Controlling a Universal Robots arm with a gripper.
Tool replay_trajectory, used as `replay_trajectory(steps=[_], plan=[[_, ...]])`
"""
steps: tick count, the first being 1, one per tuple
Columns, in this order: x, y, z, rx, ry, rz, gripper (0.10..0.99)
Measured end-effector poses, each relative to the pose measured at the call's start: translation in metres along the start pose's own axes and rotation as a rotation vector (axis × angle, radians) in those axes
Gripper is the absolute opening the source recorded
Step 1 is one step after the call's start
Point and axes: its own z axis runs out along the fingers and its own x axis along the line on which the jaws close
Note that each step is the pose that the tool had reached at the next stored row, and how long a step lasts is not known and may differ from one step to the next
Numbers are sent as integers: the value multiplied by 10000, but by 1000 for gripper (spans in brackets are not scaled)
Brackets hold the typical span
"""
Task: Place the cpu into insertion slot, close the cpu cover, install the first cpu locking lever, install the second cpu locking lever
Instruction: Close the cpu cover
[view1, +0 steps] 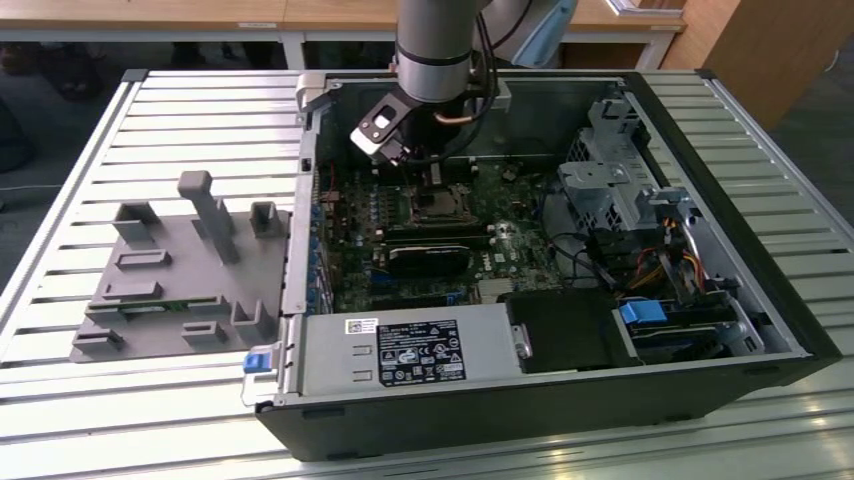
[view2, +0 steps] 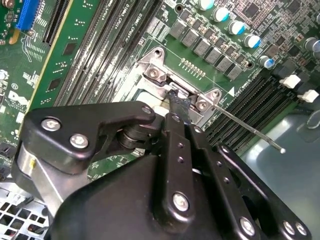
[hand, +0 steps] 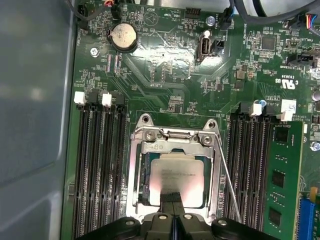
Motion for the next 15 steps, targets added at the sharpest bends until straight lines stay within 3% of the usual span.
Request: replay_trajectory(steps=[15], plan=[[-2,78,-59,-28,3,-2,106]])
